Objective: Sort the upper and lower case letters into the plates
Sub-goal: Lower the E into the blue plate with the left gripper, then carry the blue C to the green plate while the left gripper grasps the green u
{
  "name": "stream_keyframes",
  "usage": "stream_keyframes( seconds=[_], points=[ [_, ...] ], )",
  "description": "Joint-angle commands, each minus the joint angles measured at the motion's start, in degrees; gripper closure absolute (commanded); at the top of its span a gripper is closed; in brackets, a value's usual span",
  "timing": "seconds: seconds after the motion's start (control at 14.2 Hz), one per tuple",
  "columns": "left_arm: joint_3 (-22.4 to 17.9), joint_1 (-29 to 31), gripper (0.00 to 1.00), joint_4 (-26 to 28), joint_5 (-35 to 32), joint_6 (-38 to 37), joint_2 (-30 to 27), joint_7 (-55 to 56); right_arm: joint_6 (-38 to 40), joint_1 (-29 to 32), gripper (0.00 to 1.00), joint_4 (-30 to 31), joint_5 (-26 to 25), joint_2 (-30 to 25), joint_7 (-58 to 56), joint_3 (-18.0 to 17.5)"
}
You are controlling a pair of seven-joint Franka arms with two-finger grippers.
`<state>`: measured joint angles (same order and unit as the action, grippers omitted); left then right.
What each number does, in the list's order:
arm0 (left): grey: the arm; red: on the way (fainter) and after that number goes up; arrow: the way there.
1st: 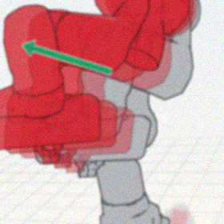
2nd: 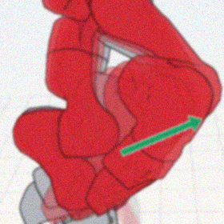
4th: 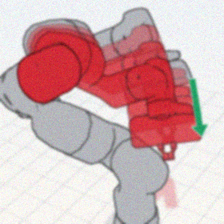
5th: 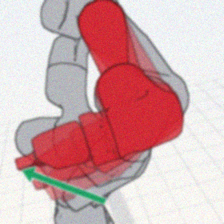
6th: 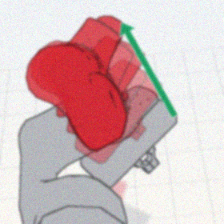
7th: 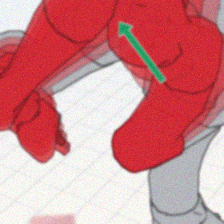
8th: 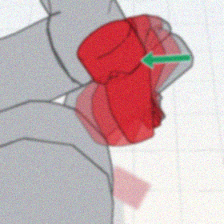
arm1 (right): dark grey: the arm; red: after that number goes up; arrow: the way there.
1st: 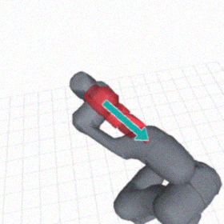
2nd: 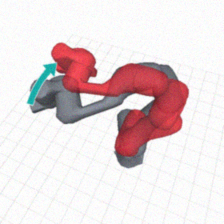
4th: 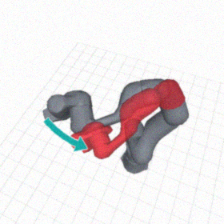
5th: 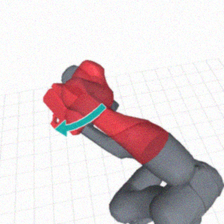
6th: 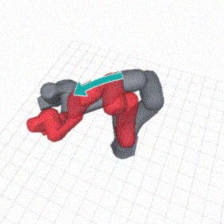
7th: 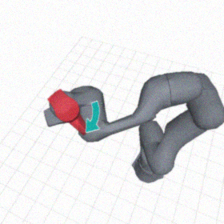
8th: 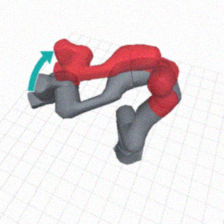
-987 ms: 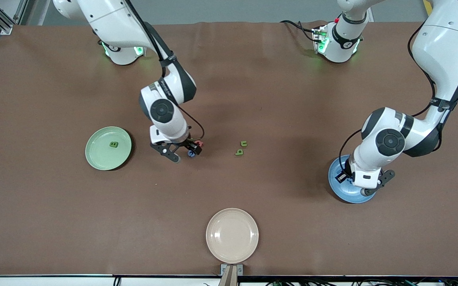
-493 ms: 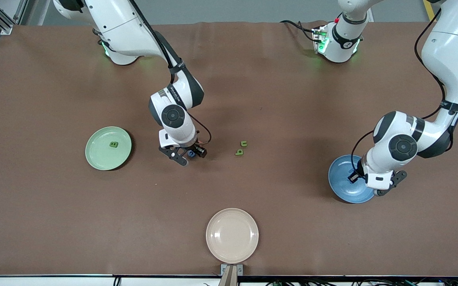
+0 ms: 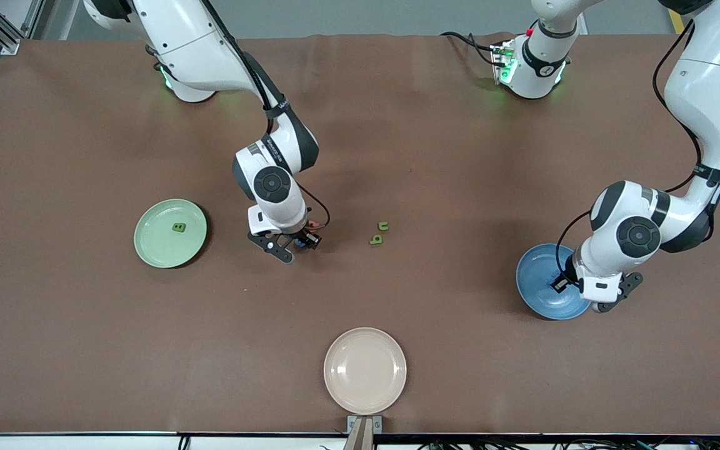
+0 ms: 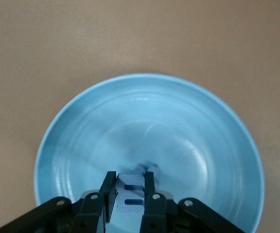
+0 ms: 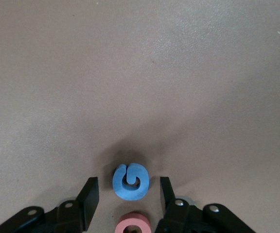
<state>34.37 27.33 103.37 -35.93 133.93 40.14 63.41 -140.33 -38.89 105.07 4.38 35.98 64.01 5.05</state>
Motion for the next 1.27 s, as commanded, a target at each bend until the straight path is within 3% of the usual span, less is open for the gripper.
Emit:
stream_keyframes(
  seconds=[0.0,0.14,0.21,0.28,0.42,0.49,0.78,1.2],
  points=[
    [-0.27,-0.26,0.96,-2.46,-0.63,1.6,2.22,1.02,-1.17,0.05,0.44,-0.66,-1.12,1.02,0.68,-0.13],
    [-0.27,-0.43,0.96,-2.47,-0.46,1.6,2.22,1.54,-1.53,0.05,0.5,-0.66,-1.12,1.37,0.68,-0.04],
    [-0.27,-0.43,0.9,-2.47,-0.72,1.6,2.39,1.98,-1.53,0.22,0.58,-0.66,-1.21,1.37,0.68,-0.04],
    [-0.27,-0.43,0.76,-2.56,-0.89,1.6,2.4,1.98,-1.53,0.22,0.72,-0.66,-1.21,1.37,0.68,-0.04],
    [-0.27,-0.7,0.17,-2.56,-0.54,1.6,2.66,4.16,-1.53,0.31,0.93,-0.66,-1.21,1.29,0.68,-0.04],
    [-0.27,-0.7,0.0,-2.3,-1.07,1.51,2.66,5.83,-1.44,0.4,0.99,-0.66,-1.21,1.2,0.68,-0.04],
    [0.95,-0.7,0.0,-2.29,-0.81,-1.99,0.2,6.64,0.66,2.59,1.0,0.22,-1.48,-0.99,-3.96,0.22],
    [12.11,-2.27,0.0,-1.07,-0.54,-12.02,-1.82,12.59,0.23,11.2,1.0,12.24,-1.56,-11.88,-19.51,0.22]
  ],
)
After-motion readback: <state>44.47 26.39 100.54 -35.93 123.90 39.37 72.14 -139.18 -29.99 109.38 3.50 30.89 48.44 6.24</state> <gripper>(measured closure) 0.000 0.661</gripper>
